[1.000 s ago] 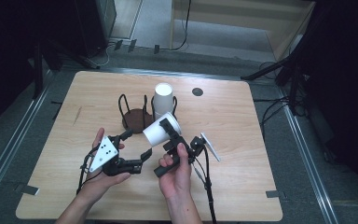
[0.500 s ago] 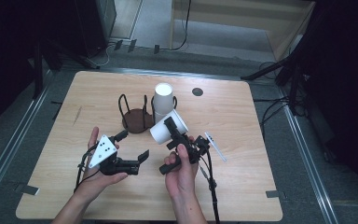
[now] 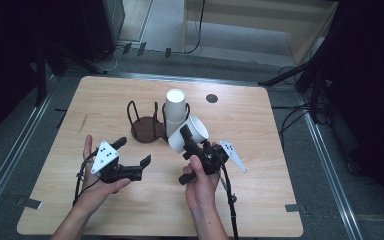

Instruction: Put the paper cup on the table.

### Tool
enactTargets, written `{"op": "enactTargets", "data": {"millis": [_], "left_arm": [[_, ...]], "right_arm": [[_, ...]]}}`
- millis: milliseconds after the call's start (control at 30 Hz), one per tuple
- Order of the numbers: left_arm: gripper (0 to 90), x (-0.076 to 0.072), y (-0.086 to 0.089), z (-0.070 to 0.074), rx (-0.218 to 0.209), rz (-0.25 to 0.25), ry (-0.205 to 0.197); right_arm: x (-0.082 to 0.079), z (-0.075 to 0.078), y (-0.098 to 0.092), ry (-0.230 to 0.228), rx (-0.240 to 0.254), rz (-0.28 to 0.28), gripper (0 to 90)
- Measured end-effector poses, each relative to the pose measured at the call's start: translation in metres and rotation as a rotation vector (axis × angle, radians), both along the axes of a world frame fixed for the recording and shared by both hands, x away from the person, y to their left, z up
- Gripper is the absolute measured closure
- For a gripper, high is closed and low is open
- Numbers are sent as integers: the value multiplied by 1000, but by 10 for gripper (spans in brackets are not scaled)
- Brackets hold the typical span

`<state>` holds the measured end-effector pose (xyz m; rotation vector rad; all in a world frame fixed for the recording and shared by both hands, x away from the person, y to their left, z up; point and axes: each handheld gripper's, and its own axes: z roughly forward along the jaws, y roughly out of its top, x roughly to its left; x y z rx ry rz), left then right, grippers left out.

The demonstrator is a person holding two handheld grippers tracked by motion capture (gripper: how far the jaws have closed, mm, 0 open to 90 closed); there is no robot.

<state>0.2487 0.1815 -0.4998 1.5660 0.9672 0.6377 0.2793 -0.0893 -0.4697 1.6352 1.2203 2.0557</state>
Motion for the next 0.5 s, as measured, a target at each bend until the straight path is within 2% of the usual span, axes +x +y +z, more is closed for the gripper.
{"op": "enactTargets", "data": {"millis": [133, 200, 300, 333, 367, 467, 500], "left_arm": [[0, 2, 8, -2, -2, 41, 16], [0, 3, 11, -2, -2, 54, 23], [0, 4, 16, -3, 4, 53, 28], [0, 4, 17, -4, 14, 58, 29], [0, 4, 18, -4, 20, 65, 34], [0, 4, 22, -7, 12, 80, 50], [0, 5, 24, -7, 22, 85, 54]], "right_arm": [[2, 1, -3, -33, -80, -18, 267], [2, 1, -4, -36, -87, -19, 267], [4, 1, -5, -51, -131, -33, 269], [5, 1, -6, -71, -180, -42, 271], [5, 1, -6, -71, -180, -42, 271], [6, 0, -7, -86, -232, -53, 271], [6, 0, -8, -85, -249, -56, 271]]}}
